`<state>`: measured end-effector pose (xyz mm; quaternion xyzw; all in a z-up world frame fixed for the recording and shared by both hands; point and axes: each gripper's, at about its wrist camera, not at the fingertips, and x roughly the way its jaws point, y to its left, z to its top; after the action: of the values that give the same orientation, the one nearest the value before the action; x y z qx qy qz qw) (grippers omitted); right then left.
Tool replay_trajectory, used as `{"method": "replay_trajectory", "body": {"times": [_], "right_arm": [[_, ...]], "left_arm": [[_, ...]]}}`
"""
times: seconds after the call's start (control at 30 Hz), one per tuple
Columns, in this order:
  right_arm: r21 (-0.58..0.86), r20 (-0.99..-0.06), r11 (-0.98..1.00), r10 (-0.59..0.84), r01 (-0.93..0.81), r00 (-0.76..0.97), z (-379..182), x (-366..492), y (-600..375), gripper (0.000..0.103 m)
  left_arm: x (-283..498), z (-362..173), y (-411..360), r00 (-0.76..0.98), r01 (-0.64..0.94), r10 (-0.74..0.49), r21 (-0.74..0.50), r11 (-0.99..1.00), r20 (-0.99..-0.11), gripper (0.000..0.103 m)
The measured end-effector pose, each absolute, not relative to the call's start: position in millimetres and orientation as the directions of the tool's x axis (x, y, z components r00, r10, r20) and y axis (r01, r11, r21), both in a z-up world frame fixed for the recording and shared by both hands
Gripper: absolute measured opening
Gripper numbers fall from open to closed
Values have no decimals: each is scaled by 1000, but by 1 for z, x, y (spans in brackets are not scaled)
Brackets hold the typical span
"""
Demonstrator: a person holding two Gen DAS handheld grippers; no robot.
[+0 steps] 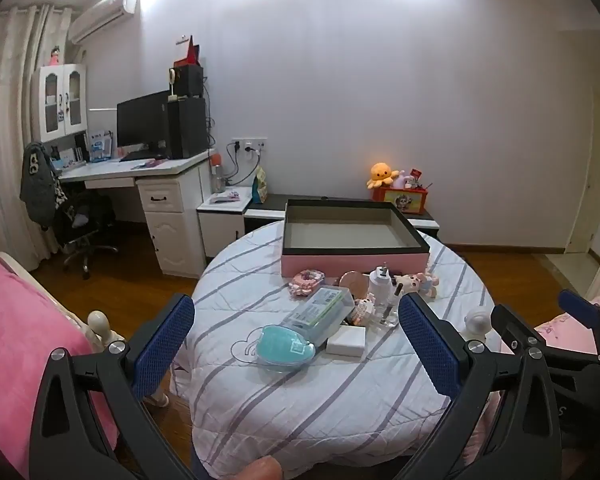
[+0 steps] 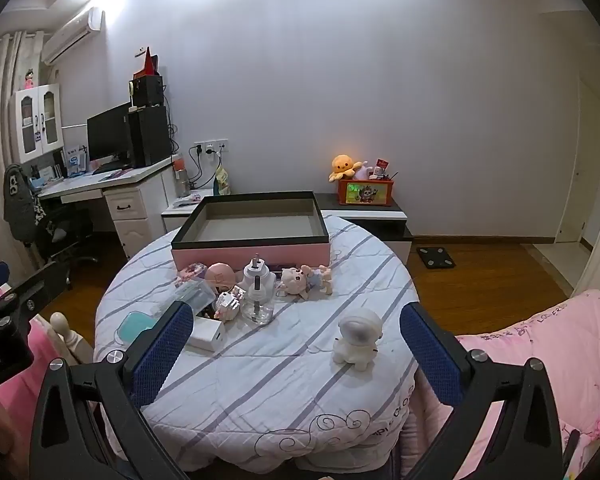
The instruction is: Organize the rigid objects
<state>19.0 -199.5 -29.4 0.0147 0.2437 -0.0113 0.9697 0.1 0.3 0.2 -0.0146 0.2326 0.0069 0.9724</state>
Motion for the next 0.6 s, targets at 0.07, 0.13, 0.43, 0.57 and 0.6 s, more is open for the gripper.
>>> {"method": "replay_trajectory", "body": {"times": [0.07, 0.13, 0.43, 0.57, 0.6], "right_arm": [[17, -475, 999, -18, 30, 880, -29, 19, -199, 103], [17, -473, 999, -18, 30, 881, -29, 19, -199, 103], [24, -464, 999, -23, 39, 886, -29, 18, -199, 103], [23, -458, 999, -24, 39, 889, -26, 15, -198, 103], [24, -459, 999, -25, 40, 888, -26, 16, -199, 103]], "left_arm": [[1, 0, 1, 893, -22, 9, -23, 999, -451, 103], [-1, 0, -1, 902, -14, 10, -7, 1000, -432, 103], [-3, 1, -5, 901, -11, 2, -19, 1000, -434, 103], [-5, 4, 0, 900, -5, -9, -32, 999, -436, 103], [-6, 4, -1, 900, -3, -11, -32, 999, -436, 103]]}}
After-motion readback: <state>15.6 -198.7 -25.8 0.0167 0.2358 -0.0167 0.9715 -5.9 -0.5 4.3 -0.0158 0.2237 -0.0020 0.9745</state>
